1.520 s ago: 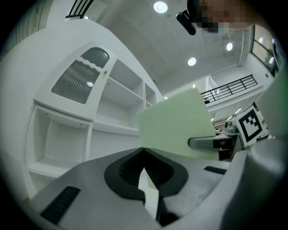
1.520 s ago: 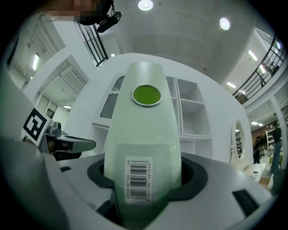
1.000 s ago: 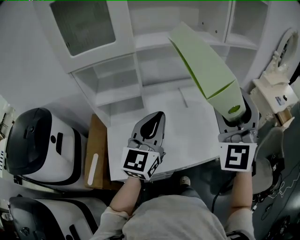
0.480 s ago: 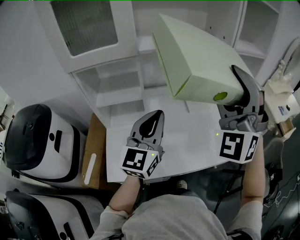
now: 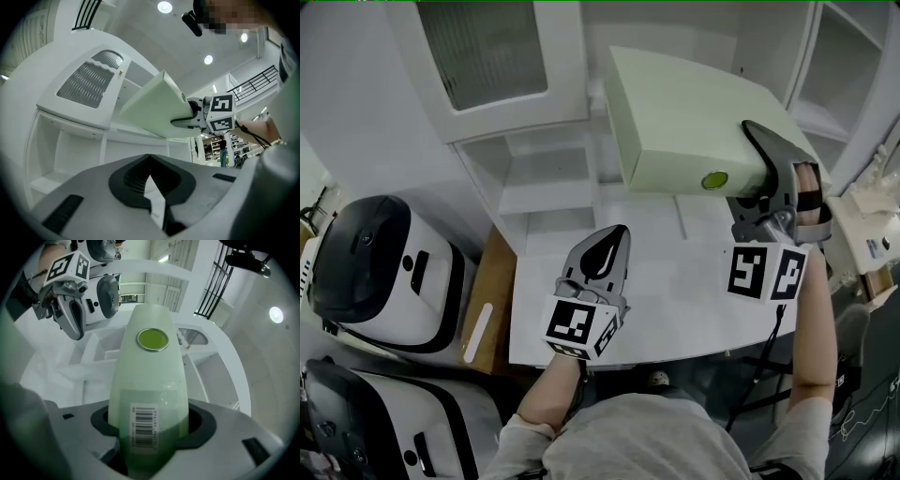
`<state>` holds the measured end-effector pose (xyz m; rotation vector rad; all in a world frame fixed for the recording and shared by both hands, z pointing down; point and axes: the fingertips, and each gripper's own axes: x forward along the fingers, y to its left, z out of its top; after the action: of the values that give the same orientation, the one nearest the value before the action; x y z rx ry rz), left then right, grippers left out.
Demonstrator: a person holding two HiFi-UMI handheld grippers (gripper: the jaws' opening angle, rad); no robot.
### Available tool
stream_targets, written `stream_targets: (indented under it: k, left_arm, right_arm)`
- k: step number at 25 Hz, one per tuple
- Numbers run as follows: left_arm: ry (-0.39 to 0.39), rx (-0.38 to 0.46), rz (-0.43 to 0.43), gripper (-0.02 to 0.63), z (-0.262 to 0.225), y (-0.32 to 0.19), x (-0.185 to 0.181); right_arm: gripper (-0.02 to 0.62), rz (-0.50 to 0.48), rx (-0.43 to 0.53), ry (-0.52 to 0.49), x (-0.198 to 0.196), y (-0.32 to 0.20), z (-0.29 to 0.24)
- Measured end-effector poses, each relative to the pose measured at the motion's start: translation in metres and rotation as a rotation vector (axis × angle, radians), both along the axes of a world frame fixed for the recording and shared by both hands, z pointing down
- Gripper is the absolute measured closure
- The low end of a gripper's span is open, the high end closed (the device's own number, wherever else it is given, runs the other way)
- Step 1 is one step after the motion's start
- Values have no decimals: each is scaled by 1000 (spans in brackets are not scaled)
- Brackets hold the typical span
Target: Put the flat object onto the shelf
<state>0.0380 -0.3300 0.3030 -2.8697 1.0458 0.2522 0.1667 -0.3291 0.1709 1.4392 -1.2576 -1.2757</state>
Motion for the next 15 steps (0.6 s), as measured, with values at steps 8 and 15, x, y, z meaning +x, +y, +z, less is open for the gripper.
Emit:
stream_targets:
  k: [8, 15]
  left_arm:
    - [3, -17, -53, 591, 5, -12, 4]
    - [-1, -19, -92, 591, 8, -22, 7]
  right_arm:
    - [301, 9, -47, 74, 10, -34, 7]
    - [299, 7, -79, 132, 16, -57, 17]
